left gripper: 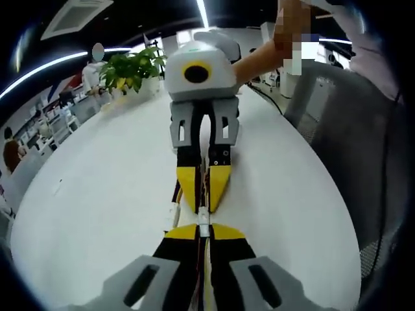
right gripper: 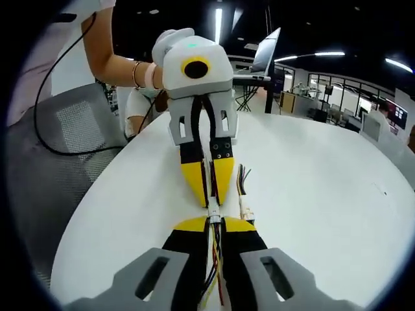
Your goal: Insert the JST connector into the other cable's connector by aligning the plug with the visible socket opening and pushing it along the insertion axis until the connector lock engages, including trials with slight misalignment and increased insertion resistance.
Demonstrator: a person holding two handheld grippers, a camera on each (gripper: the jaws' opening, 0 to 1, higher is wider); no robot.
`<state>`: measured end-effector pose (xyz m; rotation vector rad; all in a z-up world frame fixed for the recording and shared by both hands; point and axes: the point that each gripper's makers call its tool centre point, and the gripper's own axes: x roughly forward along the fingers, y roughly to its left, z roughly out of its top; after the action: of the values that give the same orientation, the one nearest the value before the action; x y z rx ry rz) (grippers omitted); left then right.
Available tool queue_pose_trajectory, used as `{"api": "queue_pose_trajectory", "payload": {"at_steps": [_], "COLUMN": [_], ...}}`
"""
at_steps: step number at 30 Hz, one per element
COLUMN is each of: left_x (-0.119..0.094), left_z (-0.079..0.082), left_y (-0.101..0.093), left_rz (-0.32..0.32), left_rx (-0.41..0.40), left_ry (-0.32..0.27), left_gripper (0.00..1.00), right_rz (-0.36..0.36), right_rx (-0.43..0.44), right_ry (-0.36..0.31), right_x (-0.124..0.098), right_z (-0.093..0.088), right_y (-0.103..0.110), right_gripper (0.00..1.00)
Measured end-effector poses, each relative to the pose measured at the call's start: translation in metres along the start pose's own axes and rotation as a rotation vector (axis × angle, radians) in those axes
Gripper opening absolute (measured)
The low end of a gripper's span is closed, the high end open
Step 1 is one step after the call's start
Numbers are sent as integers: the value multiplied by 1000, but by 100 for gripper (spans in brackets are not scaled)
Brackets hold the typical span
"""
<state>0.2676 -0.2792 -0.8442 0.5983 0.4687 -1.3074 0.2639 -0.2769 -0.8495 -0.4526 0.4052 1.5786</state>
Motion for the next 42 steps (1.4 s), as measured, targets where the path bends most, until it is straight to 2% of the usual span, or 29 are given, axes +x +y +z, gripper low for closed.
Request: {"api": "queue_pose_trajectory", "payload": {"at_steps": [11, 17, 22, 28, 30, 31, 35, 38, 40, 42], "left_x": [0, -3, -9, -12, -13, -14, -20, -24, -26, -29], "left_z": [0, 0, -1, 0, -3, 0, 5, 5, 4, 7], "left_y": [-1, -3, 0, 3, 2, -1, -3, -5, -8, -7], "left_rz": [-1, 6, 25, 48, 54, 52, 73, 91, 95, 119], "left_rx": [10, 24, -5, -19, -48, -95, -145, -205, -277, -287], "left_ry": [0, 26, 26, 27, 42, 25, -9, -14, -3, -23], "left_gripper": [0, 0, 6, 7, 9, 10, 12, 18, 25, 29], "right_rz": [-22, -33, -45, -63, -65, -70, -90, -110, -129, -143], "right_rx": [38, 48, 41, 56, 56, 52, 88, 108, 142, 165], "right_ry": [-16, -13, 1, -3, -2, -1, -16, -21, -24, -22], "right_x": [1, 1, -2, -6, -9, -11, -20, -25, -30, -33], "right_z": [-2, -1, -3, -4, -4, -3, -2, -1, 3, 4], "right_y": [-5, -2, -1, 1, 3, 4, 8, 11, 14, 14], "right_gripper": [4, 5, 7, 9, 9, 9, 11, 13, 17, 21]}}
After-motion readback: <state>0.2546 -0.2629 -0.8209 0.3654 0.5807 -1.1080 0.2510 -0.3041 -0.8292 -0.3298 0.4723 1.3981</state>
